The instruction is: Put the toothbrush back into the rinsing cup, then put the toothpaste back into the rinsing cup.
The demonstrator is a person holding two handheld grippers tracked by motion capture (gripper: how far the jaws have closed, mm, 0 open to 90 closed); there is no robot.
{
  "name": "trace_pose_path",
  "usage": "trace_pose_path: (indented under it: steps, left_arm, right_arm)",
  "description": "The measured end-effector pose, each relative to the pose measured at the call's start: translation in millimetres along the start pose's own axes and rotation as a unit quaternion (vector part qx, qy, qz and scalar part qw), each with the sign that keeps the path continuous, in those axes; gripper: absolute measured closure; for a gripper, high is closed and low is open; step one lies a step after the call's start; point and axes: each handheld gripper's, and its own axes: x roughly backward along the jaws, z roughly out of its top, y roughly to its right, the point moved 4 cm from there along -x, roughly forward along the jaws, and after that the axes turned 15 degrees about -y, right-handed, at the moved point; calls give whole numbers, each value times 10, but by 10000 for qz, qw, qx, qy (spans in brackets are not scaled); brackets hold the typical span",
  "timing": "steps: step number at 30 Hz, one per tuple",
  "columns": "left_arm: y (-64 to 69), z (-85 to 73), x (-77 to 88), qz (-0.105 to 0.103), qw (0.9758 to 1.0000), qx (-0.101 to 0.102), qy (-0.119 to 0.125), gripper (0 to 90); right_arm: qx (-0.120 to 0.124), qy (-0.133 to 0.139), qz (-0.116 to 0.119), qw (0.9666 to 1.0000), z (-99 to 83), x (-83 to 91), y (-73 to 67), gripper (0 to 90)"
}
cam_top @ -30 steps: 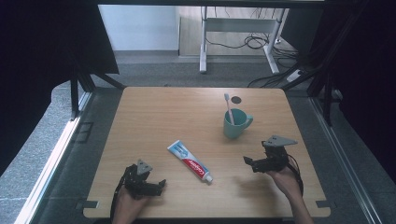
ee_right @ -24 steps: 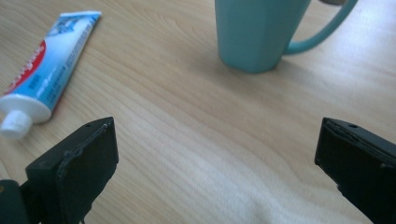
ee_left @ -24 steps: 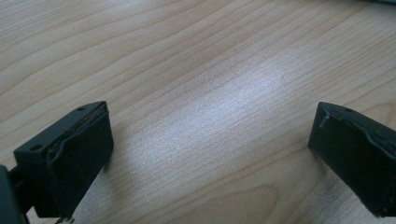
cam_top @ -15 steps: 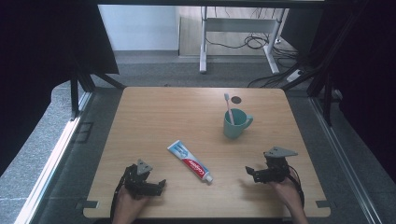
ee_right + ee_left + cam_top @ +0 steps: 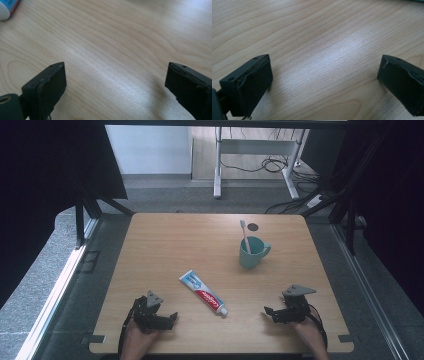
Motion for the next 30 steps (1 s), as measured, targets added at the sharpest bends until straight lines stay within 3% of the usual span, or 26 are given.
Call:
trace_pose_path:
  steps: [2, 9, 16, 23, 30]
  left_arm:
    - [1, -1, 1, 2, 10000, 5, 1, 0]
    - [1, -3, 1, 3, 10000, 8, 2, 0]
    - [2, -6, 3, 1, 10000, 13, 1, 0]
    - [2, -6, 3, 0, 10000, 12, 1, 0]
    - [2, -6, 3, 0, 10000, 11, 0, 0]
  right_arm:
    - [11, -39, 59, 10000, -13, -23, -6, 39]
    - [74, -30, -108, 9999, -34, -61, -9, 37]
    - [70, -30, -110, 9999, -35, -61, -9, 36]
    - [58, -19, 44, 10000, -31, -61, -15, 2]
    - [62, 65, 25, 10000, -18, -30, -13, 0]
